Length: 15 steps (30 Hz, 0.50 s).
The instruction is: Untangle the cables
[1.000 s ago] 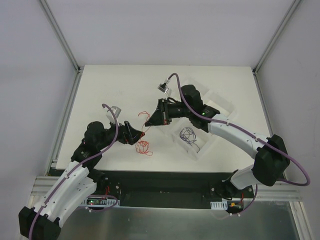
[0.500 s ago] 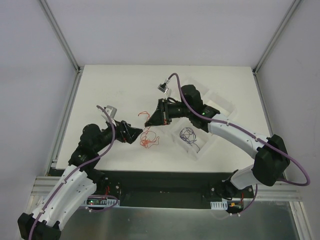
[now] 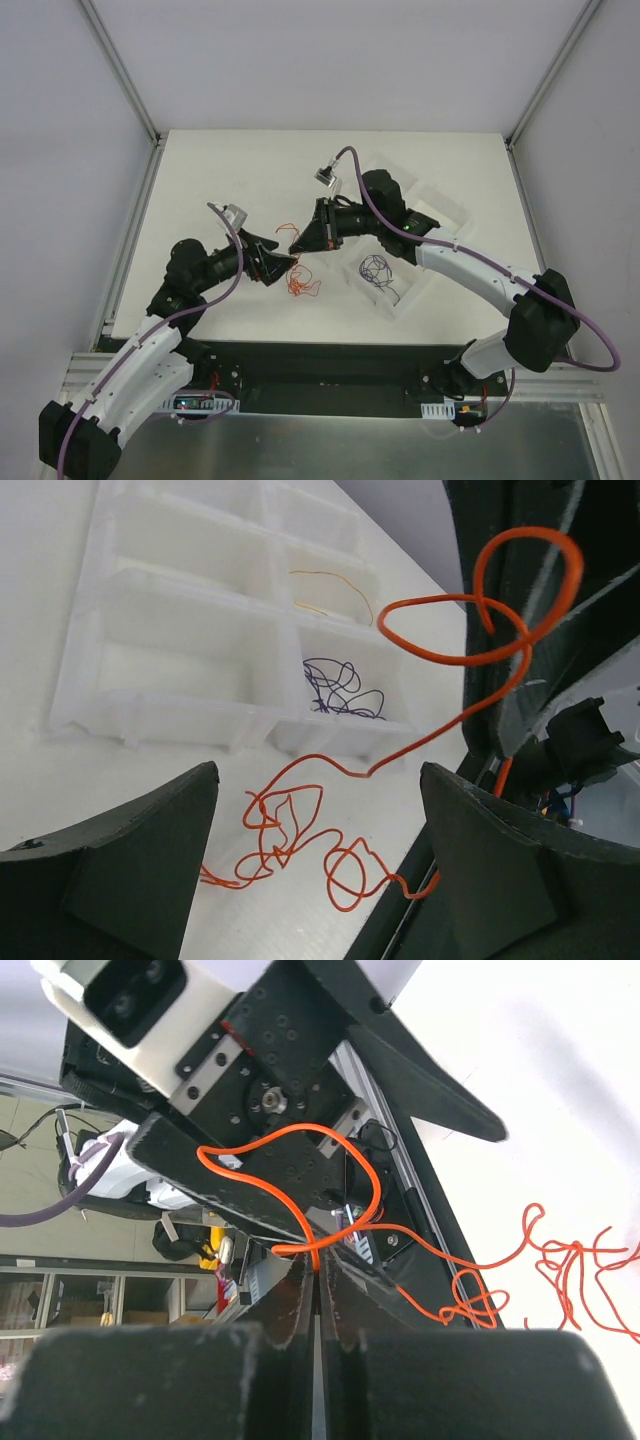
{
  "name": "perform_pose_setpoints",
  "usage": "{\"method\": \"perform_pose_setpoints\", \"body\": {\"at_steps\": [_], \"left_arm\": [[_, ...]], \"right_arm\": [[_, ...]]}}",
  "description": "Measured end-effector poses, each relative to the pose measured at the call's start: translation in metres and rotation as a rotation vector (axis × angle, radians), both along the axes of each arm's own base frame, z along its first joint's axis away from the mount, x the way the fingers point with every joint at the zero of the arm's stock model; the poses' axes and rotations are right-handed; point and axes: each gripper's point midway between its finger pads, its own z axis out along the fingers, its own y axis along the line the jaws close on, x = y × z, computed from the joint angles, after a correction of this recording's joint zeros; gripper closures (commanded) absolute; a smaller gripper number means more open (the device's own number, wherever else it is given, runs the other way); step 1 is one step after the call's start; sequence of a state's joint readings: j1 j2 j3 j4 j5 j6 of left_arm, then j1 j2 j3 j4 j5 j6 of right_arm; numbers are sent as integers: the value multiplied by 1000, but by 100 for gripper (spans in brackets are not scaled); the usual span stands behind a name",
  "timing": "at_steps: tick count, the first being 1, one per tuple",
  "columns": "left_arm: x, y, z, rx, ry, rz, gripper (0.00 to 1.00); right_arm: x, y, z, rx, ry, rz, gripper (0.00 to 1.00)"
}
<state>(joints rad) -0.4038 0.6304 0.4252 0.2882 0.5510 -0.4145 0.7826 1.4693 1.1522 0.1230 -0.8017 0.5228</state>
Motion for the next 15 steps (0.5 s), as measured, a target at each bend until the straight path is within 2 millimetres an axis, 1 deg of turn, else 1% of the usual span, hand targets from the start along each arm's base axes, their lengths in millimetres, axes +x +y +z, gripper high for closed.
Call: {"method": "perform_pose_setpoints", "body": {"at_steps": [3,6,8,9,12,13,15], "left_arm": [[5,-5,-8,10,42,-7,19],[12,-5,-12,9,64,15,15],[17,-4,-12,1,75,44,17],[20,-3,-12,-1,79,60,23],[33,1,-13,-4,103,122,61],[38,4,-14,0,117,158,69],[49,13,-21,25,157,238,79]], "right_arm": [[-2,1,1,2,8,3,100],[-7,4,3,7,12,13,100],[-13,7,5,12,11,28,100],[-16,9,5,14,11,38,99],[-27,16,5,16,16,65,100],[-30,18,4,14,21,73,100],[-33,20,2,10,25,79,100]]}}
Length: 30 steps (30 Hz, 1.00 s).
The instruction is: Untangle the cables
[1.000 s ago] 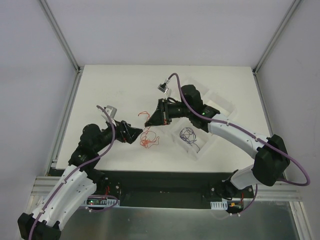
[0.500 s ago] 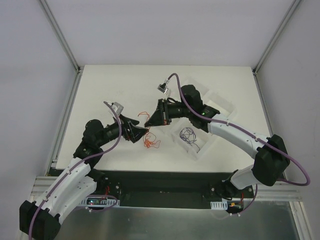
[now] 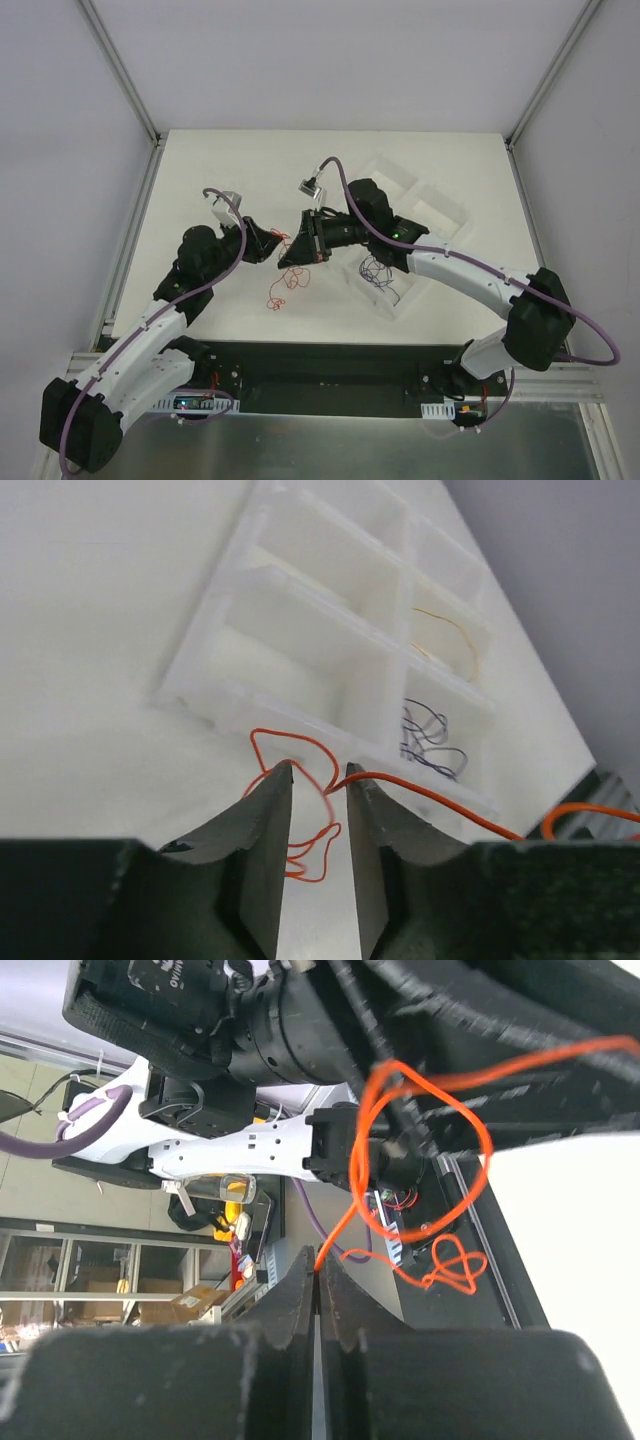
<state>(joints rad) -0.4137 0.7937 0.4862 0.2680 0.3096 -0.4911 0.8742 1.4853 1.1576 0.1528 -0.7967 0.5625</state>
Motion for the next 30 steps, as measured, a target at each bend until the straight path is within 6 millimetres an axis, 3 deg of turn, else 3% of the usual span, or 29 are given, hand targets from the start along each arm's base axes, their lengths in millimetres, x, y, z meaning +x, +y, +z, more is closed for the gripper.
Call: {"method": "perform_pose_setpoints", "body": {"at_steps": [6,12,19,22,27,29,30], "left_arm": [[9,35,-23,73,83,215,100],[1,79,-16,107,32,419,100],[-9,126,-16,217,3,605,100],[-12,126,-3,223,-29,599,100],[-12,124,25,209,-95,584,100],[-11,121,26,234,-96,556,88],[-10,118,25,250,-89,538,68]], "right_arm": [[5,-3,-8,-45,-32,-34,100],[15,-26,-17,-177,-133,-125,100],[43,-80,19,-314,-424,-345,100],[48,-101,29,-348,-513,-413,100],[56,-116,22,-419,-556,-467,100],[55,-115,18,-423,-547,-463,100],[54,-115,17,-422,-540,-459,100]]}}
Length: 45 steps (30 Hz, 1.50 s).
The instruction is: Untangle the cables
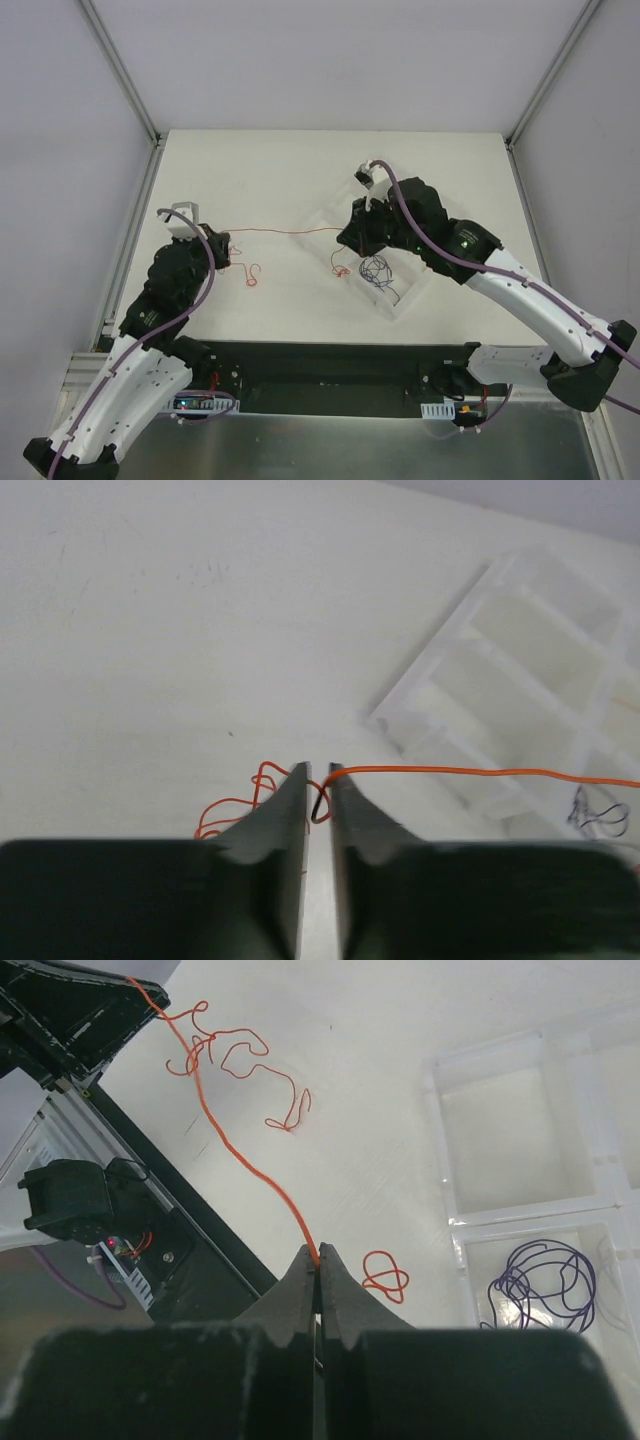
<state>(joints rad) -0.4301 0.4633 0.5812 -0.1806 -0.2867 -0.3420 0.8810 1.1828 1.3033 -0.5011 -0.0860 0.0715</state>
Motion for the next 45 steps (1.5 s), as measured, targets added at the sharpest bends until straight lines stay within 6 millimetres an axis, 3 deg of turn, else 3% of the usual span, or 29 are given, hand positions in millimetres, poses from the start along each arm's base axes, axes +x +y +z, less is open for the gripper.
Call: {"method": "perform_pose_setpoints", "body": {"at_steps": [1,3,5,8,11,17,21,27,33,35,41,45], "left_arm": [[1,-3,-3,18,18,-20,51],[4,-9,-12,51,66,-55,30],[4,-12,-22,67,112,-76,25],[-1,-20,-31,73,160,-132,29],[-10,-35,-23,48,149,-224,35],[-40,-79,27,-47,-30,-530,35],[-66,-110,53,-113,-158,-776,32],[-72,-134,42,-167,-107,-933,27],[-66,-139,36,-164,-92,-939,27],[-62,-138,38,-156,-109,-925,32],[-54,-147,28,-168,-66,-952,60],[-53,-152,15,-182,-15,-965,69]], "right_arm": [[-1,0,-2,1,7,2,99],[-1,1,-4,7,25,-2,100],[0,5,-5,28,62,-6,100],[3,19,-6,63,154,5,100],[7,38,-11,95,260,23,100],[1,58,-28,121,433,38,100],[-1,72,-24,182,507,46,99],[-3,89,-4,305,565,80,100],[-7,99,5,376,614,111,100],[-8,100,5,388,628,120,100],[-8,104,7,409,649,131,100],[-7,106,11,426,644,136,99]]}}
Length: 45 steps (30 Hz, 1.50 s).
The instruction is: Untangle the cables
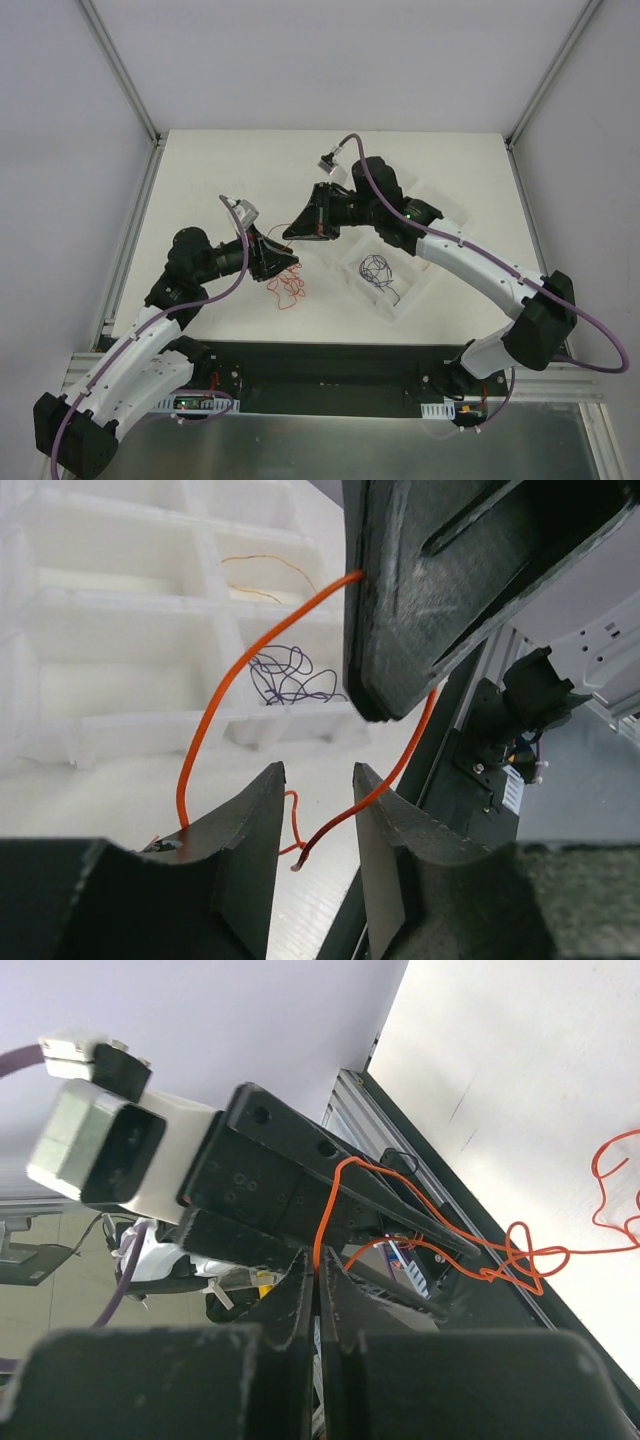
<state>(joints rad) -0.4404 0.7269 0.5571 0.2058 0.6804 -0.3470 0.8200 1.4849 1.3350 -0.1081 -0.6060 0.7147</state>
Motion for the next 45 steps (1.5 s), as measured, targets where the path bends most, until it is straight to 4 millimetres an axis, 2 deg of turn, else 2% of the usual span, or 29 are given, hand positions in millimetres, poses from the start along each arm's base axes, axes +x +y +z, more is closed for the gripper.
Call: {"method": "perform_pose_setpoints", "body": {"at_steps": [3,6,9,14,16,18,20,23,26,29,31,33,36,38,41,45], "left_arm": [[-2,-1,-7,-1,16,-1,78],[-1,0,-25,2,68,16,85],[3,2,-53,18,163,61,88],[-1,11,-123,97,404,140,89],[-7,15,-140,118,467,157,89],[-11,18,-149,129,499,175,89],[-12,21,-149,129,501,195,89],[-11,26,-140,114,463,226,86],[-9,31,-123,82,394,253,71],[-6,38,-98,36,298,297,50],[-1,45,-78,-4,221,343,42],[4,53,-62,-36,154,400,39],[10,61,-47,-57,82,446,36],[15,61,-44,-44,38,447,30],[22,52,-48,11,29,405,20],[40,41,-58,69,52,385,16]], "right_arm": [[3,0,6,13,-4,-8,100],[12,2,23,42,-27,-27,100],[25,3,49,86,-69,-52,100],[43,-4,107,187,-173,-96,100],[48,-7,123,216,-205,-108,100],[52,-10,130,231,-222,-119,100],[55,-12,131,231,-225,-128,99],[57,-13,127,222,-218,-131,100],[56,-13,121,212,-216,-126,99],[54,-15,105,184,-204,-120,100],[52,-17,95,163,-195,-117,100],[49,-19,89,151,-191,-115,100],[44,-24,92,154,-197,-114,99],[41,-26,98,164,-207,-113,99],[37,-28,104,179,-216,-104,100],[35,-28,108,193,-215,-94,100]]}}
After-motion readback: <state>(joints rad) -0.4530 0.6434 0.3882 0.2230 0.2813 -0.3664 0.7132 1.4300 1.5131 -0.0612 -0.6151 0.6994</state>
